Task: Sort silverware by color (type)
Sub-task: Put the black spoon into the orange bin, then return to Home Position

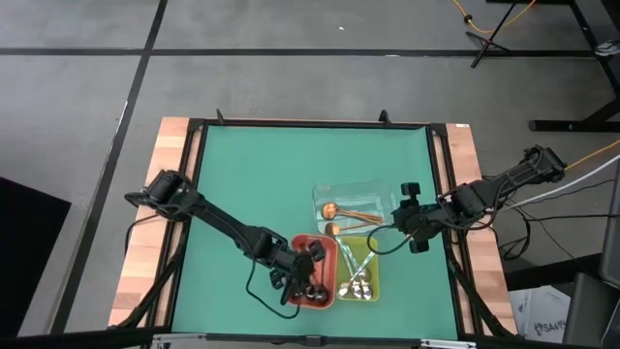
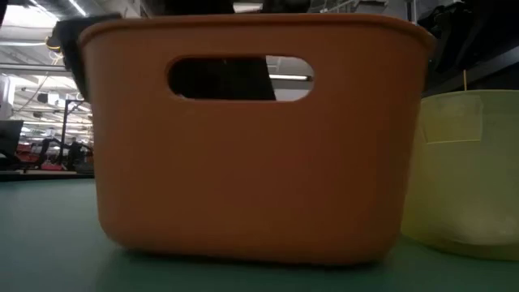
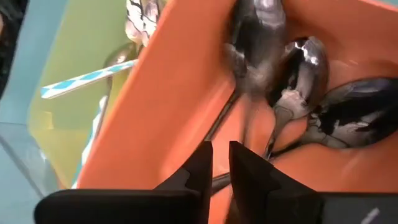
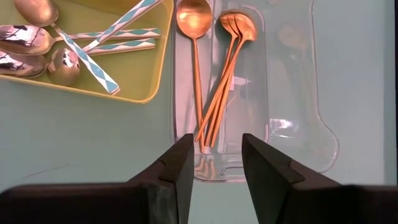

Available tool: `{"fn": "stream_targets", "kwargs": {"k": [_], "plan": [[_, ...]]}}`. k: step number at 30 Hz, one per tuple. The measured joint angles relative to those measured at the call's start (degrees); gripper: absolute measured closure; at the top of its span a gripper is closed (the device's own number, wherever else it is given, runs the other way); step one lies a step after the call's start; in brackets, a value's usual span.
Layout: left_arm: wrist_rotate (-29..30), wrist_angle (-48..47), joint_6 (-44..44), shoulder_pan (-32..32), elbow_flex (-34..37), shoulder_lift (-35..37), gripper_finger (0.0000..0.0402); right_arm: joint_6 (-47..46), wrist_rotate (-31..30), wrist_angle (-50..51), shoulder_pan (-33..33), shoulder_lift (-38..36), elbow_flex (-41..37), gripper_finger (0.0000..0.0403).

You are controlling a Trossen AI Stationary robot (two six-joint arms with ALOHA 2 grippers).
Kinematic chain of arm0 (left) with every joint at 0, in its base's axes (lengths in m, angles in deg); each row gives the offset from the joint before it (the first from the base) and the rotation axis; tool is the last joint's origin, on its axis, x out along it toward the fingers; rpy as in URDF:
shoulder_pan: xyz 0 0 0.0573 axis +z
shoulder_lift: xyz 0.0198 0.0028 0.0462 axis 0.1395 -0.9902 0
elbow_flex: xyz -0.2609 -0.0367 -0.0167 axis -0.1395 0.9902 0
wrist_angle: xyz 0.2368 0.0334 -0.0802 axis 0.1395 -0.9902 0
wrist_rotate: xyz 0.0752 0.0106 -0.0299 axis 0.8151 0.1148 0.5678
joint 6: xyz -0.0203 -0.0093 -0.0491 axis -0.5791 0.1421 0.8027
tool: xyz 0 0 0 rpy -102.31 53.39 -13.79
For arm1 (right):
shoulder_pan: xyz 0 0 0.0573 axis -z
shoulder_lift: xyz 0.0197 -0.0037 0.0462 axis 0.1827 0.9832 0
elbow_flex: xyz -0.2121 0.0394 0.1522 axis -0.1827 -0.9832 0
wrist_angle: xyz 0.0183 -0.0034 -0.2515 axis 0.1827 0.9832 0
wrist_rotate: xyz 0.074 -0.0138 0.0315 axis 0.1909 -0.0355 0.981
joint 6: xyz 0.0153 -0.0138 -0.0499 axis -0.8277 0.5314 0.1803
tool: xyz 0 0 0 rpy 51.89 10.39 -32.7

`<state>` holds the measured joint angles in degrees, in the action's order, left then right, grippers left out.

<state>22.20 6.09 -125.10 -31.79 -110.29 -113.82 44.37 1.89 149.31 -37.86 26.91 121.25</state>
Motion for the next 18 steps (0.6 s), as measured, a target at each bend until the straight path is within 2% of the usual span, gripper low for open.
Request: {"fn": "stream_targets", "kwargs": {"k": [18], "plan": [[2.35, 0.20, 0.00, -0.31, 0.02, -0.97, 0.0362, 0.00, 0.02, 0.00, 0.00, 0.00, 0.00, 0.0278]]}}
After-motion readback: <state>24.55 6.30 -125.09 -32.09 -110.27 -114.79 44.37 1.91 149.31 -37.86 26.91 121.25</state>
